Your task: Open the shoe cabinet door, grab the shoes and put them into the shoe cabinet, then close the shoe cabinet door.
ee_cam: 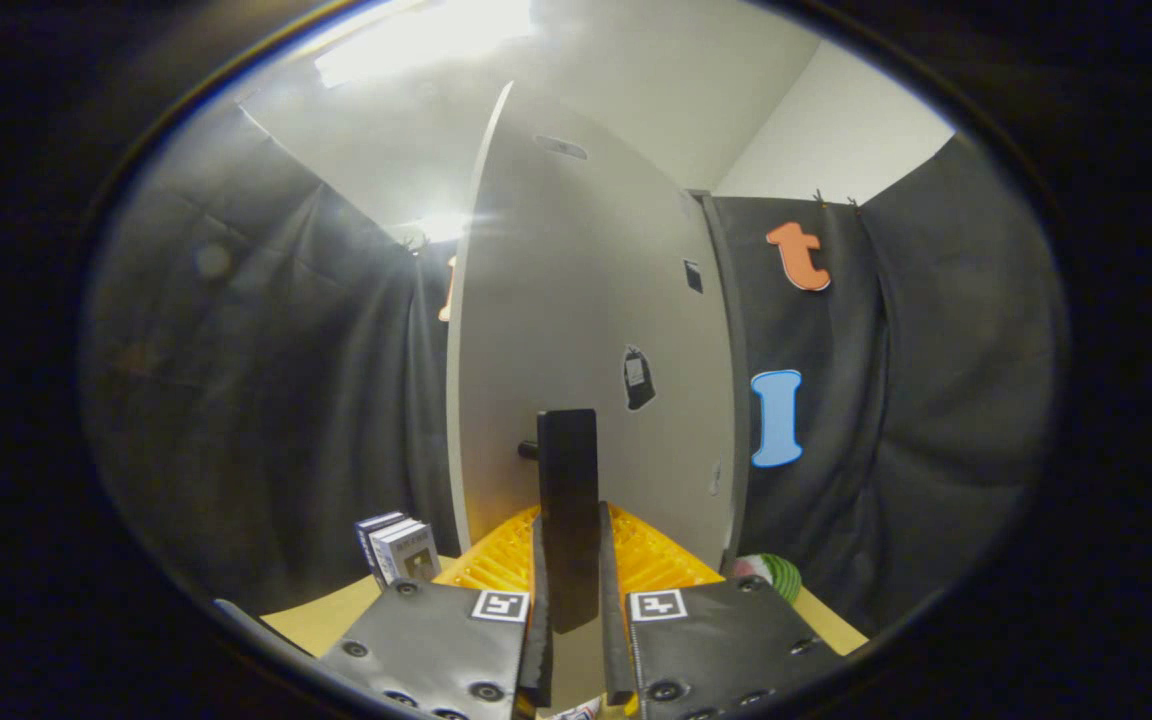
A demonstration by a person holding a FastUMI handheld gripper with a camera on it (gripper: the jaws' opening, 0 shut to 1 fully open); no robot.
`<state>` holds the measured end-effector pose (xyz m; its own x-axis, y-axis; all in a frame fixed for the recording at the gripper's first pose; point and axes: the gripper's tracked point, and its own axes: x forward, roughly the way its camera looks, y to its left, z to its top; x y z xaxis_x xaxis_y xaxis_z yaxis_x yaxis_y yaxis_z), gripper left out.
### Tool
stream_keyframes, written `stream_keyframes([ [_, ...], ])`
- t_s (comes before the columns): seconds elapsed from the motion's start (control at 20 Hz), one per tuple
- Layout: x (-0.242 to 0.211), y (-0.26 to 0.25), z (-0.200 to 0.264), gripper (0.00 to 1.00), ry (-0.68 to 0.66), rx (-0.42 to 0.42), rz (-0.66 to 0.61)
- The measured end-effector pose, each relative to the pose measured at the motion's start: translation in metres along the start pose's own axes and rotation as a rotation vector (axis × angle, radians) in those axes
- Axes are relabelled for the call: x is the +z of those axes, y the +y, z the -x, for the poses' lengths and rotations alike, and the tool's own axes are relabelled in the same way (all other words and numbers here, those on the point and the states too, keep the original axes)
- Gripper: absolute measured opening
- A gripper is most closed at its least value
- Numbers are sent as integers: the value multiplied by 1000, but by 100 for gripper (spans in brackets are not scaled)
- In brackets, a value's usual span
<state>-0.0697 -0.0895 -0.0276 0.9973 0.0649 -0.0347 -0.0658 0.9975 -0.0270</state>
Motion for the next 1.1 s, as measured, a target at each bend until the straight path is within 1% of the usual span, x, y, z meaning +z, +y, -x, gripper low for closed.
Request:
stream_keyframes([
  [0.25, 3, -29, 19, 22, -2, -59, -31],
  [0.4, 5, -56, 31, 21, -7, -103, -54],
  [0.6, 18, -89, 52, 21, -59, -178, -51],
  [0.7, 22, -104, 62, 18, -74, -213, -40],
  [0.8, 19, -132, 72, 15, -67, -292, -41],
  [0.9, 19, -151, 82, 12, -63, -334, -84],
  [1.1, 4, -195, 104, 11, -32, -439, -122],
])
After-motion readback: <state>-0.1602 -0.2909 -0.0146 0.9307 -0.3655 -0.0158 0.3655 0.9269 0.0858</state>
